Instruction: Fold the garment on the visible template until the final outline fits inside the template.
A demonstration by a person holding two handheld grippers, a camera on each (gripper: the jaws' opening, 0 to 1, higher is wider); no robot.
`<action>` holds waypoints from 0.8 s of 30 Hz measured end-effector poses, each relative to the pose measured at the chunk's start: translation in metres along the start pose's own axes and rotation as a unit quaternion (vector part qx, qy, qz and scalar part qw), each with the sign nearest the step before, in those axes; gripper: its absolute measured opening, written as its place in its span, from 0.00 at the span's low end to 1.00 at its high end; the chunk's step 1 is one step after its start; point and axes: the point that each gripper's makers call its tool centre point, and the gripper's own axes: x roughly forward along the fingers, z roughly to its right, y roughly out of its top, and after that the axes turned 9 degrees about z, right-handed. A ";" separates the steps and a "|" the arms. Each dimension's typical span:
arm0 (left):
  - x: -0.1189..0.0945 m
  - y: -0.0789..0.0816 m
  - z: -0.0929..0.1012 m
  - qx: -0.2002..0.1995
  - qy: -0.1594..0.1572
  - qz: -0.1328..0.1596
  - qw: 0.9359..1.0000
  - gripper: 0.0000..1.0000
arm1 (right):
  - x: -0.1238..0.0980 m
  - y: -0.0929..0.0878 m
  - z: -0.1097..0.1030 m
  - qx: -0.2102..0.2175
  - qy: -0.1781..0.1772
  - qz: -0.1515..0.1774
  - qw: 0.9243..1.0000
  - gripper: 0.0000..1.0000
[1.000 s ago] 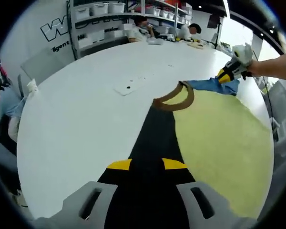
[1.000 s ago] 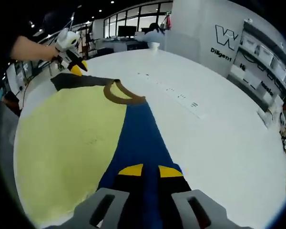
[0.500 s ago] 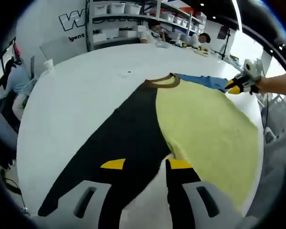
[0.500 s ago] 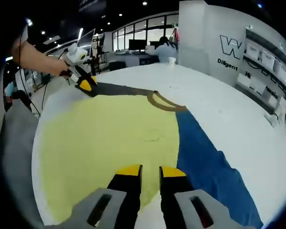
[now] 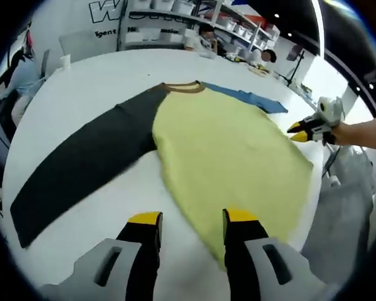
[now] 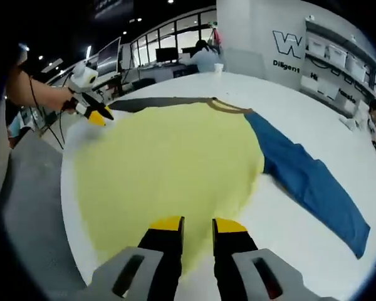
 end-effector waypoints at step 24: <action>-0.032 -0.061 0.044 -0.019 0.003 -0.077 0.997 0.32 | -0.051 -0.059 -0.034 0.041 -0.017 -0.042 0.998 0.07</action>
